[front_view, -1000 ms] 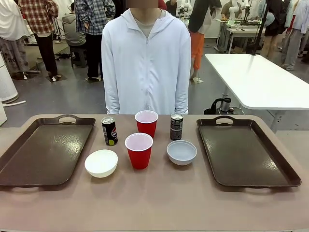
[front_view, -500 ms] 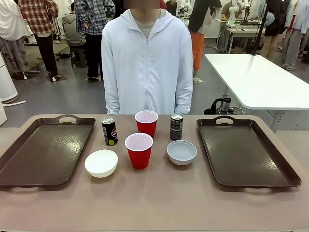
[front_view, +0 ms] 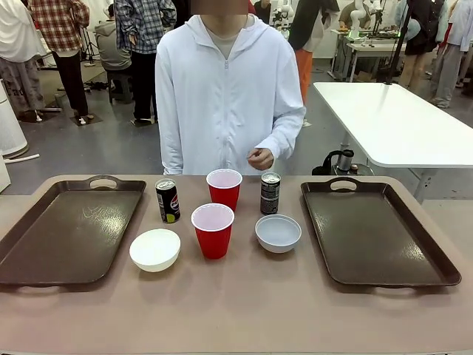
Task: Prepare tableware on both trays.
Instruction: Pick up a Picnic Bowl from the table and place it on a Handle tray.
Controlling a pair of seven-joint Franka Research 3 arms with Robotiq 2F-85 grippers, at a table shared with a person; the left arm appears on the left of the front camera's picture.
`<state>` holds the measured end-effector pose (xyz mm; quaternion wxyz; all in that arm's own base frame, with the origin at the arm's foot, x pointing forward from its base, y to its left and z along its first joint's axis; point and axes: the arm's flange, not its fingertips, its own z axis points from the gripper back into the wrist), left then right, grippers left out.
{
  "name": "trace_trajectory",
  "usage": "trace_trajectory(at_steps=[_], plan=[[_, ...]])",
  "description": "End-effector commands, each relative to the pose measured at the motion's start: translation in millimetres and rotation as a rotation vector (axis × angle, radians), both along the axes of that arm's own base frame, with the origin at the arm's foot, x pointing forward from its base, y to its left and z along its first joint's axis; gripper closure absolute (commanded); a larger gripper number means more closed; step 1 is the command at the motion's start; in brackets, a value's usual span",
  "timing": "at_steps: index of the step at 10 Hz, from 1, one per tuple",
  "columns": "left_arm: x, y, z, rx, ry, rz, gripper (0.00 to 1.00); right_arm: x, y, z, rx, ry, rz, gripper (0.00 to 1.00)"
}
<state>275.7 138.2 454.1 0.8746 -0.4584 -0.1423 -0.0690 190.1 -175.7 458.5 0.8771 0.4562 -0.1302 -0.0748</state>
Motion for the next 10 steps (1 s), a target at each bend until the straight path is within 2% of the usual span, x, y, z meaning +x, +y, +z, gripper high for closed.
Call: trace_trajectory(at_steps=[1,6,7,8,10], plan=[[0,3,0,-0.013,-0.011,0.006,0.0,0,0,1,0.009,-0.004,0.0,0.0],[0,0,0,0.0,0.0,0.0,0.0,0,0,1,0.009,-0.004,0.0,0.0],[-4,-15,12,0.123,-0.016,0.003,0.0,0,0,1,0.009,-0.004,0.0,0.0],[1,-36,25,0.265,0.006,0.034,0.0,0,0,1,0.009,-0.004,0.0,0.0],[27,-89,58,0.503,0.059,0.06,0.0,0,0,1,0.009,-0.004,0.0,0.0]])
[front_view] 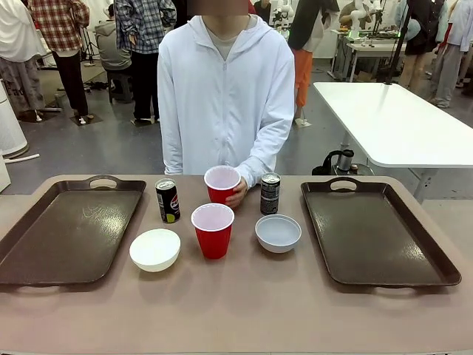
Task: Prepare tableware on both trays.
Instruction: Pick up a Picnic Bowl from the table and place it on a Handle tray.
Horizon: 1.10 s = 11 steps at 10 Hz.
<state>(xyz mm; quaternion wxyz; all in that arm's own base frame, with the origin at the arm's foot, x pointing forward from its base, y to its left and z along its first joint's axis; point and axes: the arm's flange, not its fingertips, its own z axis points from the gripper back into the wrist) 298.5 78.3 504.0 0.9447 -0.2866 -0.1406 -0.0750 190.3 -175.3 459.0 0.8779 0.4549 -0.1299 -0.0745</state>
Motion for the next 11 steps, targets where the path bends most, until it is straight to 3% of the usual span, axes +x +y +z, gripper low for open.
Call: trace_trajectory(at_steps=[1,3,6,8,11], plan=[[13,-58,22,0.225,0.066,0.041,0.0,0,0,1,0.012,-0.005,-0.001,0.0],[27,-135,22,0.465,0.089,0.026,0.0,0,0,1,0.012,-0.005,-0.001,0.0],[39,-224,-27,0.748,0.129,-0.048,0.0,0,0,1,0.012,-0.005,-0.001,0.0],[50,-265,-65,0.775,0.122,-0.084,0.0,0,0,1,0.012,-0.005,-0.001,0.0],[78,-287,-97,0.614,0.114,-0.135,0.0,0,0,1,0.012,-0.005,-0.001,0.0]])
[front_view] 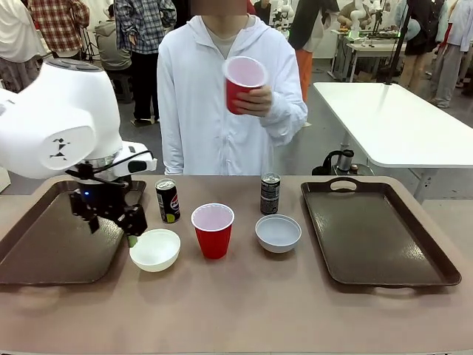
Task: Prepare tableware on both trays.
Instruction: Pick up a Picnic Bowl from the table and place it on a Handle tray.
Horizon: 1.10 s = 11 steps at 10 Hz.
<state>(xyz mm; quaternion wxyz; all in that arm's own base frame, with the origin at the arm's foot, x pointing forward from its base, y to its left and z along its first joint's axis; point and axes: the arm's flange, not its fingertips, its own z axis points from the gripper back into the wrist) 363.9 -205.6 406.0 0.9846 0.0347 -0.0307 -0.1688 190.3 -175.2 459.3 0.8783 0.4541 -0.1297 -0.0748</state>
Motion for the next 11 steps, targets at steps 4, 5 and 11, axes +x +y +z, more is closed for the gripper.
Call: trace_trajectory(at_steps=[4,5,11], plan=[[51,9,-17,-0.202,0.015,0.039,0.0,0,0,0,0.014,-0.006,-0.001,0.0],[58,12,-21,-0.227,0.035,0.006,0.0,0,0,0,0.014,-0.006,-0.001,0.0],[61,11,-63,-0.167,0.056,-0.056,0.0,0,0,0,0.014,-0.006,-0.001,0.0]])
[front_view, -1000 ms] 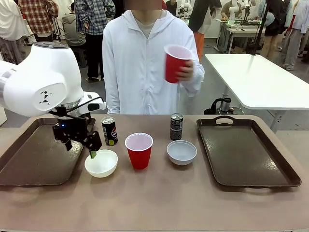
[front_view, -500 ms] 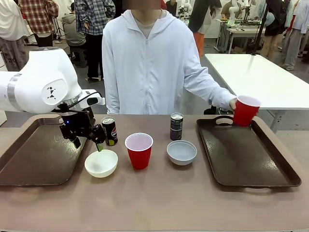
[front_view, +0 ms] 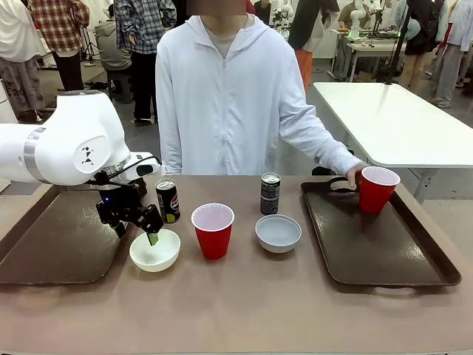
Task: Prepare tableware on both trays.
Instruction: Pick up a Picnic Bowl from the table and place it on a Handle tray.
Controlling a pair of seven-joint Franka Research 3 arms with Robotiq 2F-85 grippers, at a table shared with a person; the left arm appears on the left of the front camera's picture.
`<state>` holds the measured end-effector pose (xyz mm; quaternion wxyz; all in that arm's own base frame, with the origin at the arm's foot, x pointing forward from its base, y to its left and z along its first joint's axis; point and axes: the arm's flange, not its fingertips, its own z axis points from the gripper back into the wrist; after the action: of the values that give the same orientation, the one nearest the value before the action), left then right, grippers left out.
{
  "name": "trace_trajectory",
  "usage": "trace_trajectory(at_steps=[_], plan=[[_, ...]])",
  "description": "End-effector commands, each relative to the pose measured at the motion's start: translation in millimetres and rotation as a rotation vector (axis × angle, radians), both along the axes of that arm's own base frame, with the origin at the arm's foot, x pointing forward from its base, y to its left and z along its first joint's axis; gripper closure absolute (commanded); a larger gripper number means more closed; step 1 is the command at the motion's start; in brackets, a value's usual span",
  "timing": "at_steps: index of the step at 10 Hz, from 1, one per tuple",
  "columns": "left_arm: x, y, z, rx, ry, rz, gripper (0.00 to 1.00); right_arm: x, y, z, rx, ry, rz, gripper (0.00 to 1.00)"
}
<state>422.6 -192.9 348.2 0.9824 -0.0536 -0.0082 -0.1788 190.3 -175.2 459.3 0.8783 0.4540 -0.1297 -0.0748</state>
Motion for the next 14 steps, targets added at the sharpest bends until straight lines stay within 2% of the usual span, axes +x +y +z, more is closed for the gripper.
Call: trace_trajectory(at_steps=[1,2,3,5,6,8,12,14], plan=[[2.5,-3.8,-9.9,0.003,-0.026,-0.038,0.52,0.3,-0.2,0.4,0.014,-0.006,0.0,0.0],[3.0,-4.4,-13.5,-0.001,-0.025,-0.041,0.58,0.3,-0.2,0.4,0.014,-0.006,0.0,0.0],[4.5,-4.0,-16.6,0.005,-0.026,-0.045,1.0,0.3,-0.2,0.4,0.014,-0.006,0.0,0.0],[5.3,-5.0,-17.7,0.016,-0.029,-0.049,1.0,0.3,-0.2,0.4,0.014,-0.006,0.0,0.0],[5.6,-5.3,-17.4,0.024,-0.021,-0.051,0.84,0.3,-0.2,0.4,0.014,-0.006,0.0,0.0],[6.4,-2.9,-19.3,0.049,-0.007,-0.049,1.0,0.3,-0.2,0.4,0.014,-0.006,0.0,0.0],[4.7,-3.1,-18.7,0.057,-0.007,-0.047,1.0,0.3,-0.2,0.4,0.014,-0.006,0.0,0.0],[-1.9,-2.0,-10.5,0.053,0.027,-0.015,1.0,0.3,-0.2,0.4,0.014,-0.006,0.0,0.0]])
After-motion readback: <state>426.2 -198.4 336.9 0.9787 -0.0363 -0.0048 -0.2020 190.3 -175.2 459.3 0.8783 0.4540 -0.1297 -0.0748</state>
